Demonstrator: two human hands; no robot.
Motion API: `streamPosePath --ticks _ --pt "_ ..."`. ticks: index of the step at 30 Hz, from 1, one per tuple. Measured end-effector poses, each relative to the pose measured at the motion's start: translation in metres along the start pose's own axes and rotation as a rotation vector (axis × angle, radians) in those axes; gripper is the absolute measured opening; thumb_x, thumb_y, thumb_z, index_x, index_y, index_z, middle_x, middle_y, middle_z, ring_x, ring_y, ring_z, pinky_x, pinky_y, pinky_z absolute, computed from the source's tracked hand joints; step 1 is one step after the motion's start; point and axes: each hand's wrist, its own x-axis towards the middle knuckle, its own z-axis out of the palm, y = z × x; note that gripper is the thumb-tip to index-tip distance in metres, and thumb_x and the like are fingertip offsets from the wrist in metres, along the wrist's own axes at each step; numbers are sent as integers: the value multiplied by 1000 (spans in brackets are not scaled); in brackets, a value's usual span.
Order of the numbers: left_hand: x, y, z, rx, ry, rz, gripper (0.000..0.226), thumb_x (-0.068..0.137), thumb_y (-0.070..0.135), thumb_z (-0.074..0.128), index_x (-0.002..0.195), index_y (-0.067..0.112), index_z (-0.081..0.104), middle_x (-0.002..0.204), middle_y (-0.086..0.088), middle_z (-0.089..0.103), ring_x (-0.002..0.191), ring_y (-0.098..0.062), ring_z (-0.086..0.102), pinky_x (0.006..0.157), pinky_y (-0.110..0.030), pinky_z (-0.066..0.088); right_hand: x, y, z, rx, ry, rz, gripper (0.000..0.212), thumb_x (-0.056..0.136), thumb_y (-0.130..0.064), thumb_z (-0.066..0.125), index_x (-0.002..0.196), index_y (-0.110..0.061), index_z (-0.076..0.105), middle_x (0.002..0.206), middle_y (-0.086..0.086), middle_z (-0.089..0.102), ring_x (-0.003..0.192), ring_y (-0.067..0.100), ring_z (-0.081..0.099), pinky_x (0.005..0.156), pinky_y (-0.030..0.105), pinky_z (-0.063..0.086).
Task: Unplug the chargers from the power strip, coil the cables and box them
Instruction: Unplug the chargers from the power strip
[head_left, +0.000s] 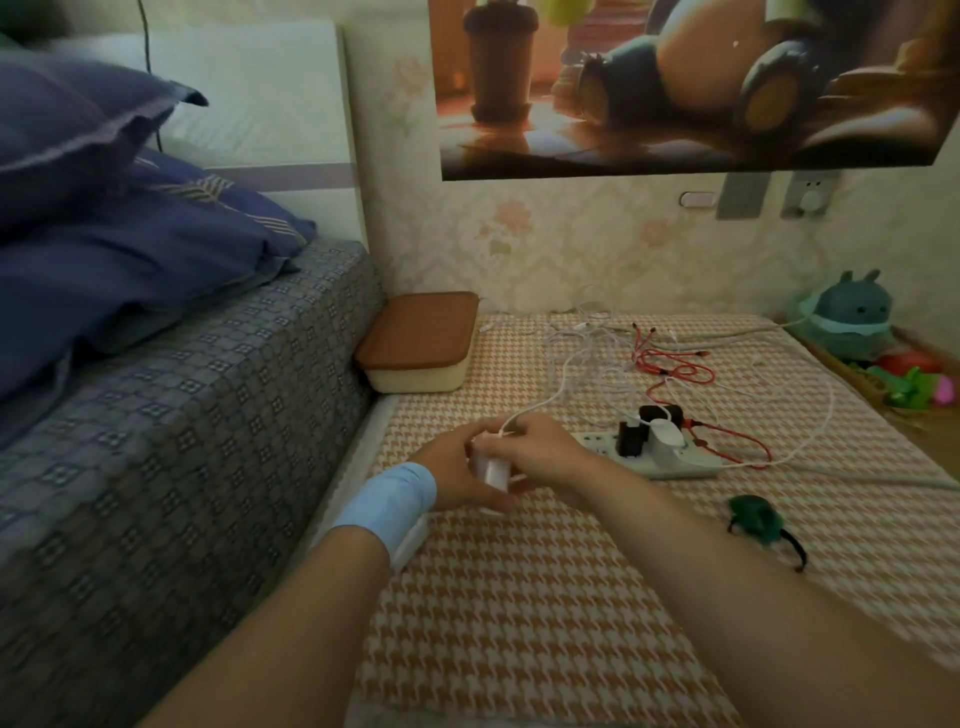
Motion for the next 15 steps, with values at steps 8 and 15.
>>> streamPosePath --ticks 8,15 --pt "-24 -51 -19 311 -186 -200 85 72 39 82 145 38 38 155 5 30 141 -22 32 114 -41 33 22 23 9 -75 -45 111 10 90 -1 71 98 5 69 127 7 61 103 29 66 78 45 62" --pt "-29 -77 -23 471 -80 -311 60 82 36 74 137 31 51 149 -2 40 130 -25 46 104 -35 45 15 37 27 -270 -57 53 32 89 -18 76 65 -7 58 64 6 46 59 20 48 59 32 39"
